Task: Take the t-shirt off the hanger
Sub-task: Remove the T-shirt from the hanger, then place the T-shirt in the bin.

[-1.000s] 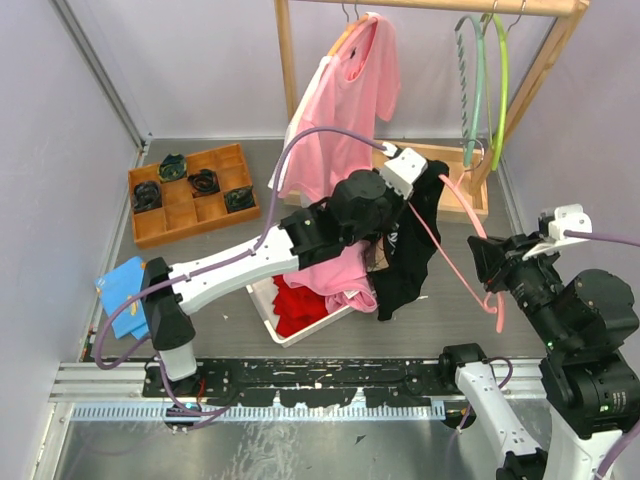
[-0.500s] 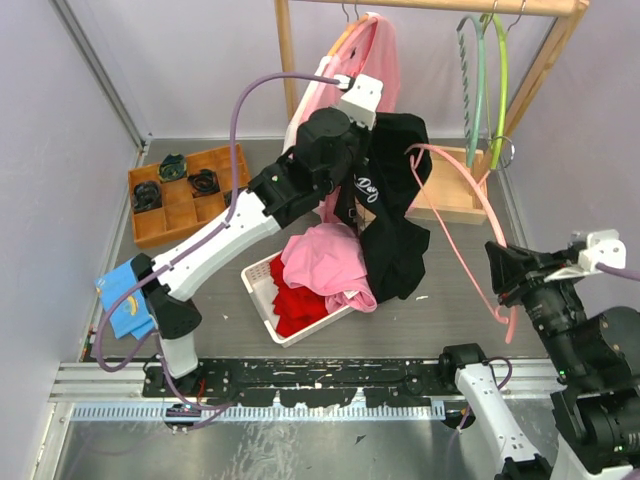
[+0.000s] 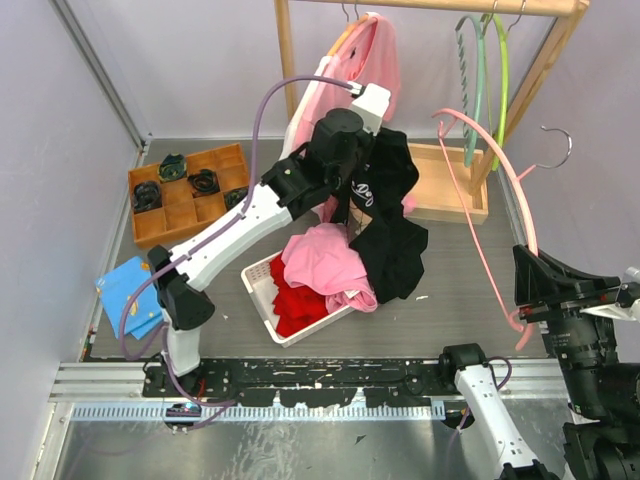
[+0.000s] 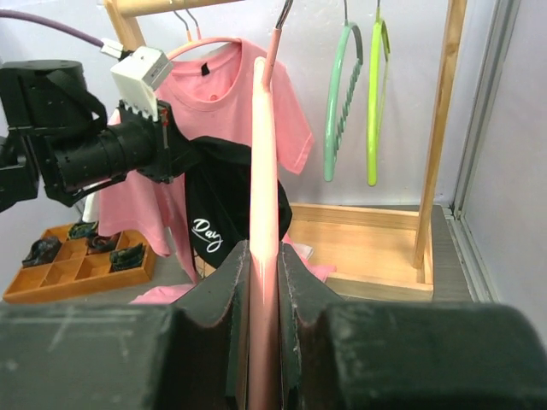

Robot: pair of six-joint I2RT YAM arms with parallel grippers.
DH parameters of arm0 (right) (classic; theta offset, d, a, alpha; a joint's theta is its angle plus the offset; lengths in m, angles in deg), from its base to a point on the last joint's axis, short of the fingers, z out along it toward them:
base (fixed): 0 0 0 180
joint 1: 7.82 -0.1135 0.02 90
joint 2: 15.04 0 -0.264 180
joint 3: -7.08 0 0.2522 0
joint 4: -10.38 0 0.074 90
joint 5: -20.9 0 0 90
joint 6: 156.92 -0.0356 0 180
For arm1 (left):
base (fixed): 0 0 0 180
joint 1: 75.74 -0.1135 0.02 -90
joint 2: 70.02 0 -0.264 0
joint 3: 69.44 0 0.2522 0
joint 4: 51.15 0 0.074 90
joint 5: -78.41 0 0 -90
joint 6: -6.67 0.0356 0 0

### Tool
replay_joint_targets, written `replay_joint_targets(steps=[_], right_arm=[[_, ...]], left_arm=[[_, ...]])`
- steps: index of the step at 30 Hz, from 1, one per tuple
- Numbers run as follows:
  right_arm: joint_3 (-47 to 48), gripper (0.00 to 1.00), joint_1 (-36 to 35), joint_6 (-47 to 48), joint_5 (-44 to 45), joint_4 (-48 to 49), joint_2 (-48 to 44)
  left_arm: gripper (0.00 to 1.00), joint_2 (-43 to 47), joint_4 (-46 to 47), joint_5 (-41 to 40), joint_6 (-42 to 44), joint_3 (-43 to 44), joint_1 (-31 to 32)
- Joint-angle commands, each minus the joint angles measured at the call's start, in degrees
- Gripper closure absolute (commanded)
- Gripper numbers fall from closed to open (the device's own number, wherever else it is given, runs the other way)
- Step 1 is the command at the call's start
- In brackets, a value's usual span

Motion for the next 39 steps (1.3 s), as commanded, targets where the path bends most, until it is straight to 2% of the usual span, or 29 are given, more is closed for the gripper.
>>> replay_joint_targets(steps=[1, 8, 17, 23, 39], right_arm=[[0.3, 0.99, 0.3, -1.0, 3.6, 5.4, 0.9], [-5.2, 0.99, 0.3, -1.7, 5.9, 6.2, 0.3], [-7.4, 0.99, 0.3, -2.2, 4.7, 6.6, -0.1], [-8.1, 0.99, 0.3, -2.5, 3.8, 6.7, -0.3], [-8.5, 0.99, 0.3, -2.8, 2.9, 6.8, -0.7]], left_arm=[[1.0, 6.4, 2.2, 5.5, -1.7, -2.1, -0.2], [1.0, 20.5, 10.0, 17.1, -3.9, -9.4, -0.2], [1.0, 31.5, 10.7, 6.5, 4.0, -9.5, -0.2], [1.0, 39.2, 13.1, 4.1, 6.2, -11.7, -0.2], [1.0, 45.3, 8.4, 12.8, -1.2, -9.1, -0.2]])
